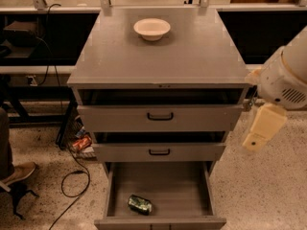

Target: Pick green can from bottom drawer and place on counter

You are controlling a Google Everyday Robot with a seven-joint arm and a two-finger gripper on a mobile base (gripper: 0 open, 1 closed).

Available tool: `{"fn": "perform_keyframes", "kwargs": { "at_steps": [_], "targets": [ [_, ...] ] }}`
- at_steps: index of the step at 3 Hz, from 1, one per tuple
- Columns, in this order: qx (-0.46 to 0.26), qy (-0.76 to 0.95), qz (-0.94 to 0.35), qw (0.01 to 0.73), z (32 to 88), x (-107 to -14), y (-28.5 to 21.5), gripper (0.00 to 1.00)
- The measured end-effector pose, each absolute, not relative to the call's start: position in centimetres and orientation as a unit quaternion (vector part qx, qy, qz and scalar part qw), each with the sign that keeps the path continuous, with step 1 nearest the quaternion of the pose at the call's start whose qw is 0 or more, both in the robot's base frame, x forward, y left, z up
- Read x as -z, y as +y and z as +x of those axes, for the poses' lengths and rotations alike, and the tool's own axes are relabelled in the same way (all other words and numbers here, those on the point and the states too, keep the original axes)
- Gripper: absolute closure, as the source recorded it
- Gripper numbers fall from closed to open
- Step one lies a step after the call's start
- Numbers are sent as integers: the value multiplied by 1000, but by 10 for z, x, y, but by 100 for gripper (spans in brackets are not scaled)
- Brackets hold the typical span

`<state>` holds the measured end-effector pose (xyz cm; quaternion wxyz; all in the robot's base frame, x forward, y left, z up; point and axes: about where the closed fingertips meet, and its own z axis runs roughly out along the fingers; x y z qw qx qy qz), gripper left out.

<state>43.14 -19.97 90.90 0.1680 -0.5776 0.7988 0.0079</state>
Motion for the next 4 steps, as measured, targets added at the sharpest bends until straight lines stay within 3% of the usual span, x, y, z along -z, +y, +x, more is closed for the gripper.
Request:
{"fn": "perform_keyframes", "kwargs": {
  "at_steps": [2,4],
  "targets": [
    [-92,814,-532,214,405,-812,-182,0],
    [-90,814,-532,216,405,-812,-181,0]
  ]
}}
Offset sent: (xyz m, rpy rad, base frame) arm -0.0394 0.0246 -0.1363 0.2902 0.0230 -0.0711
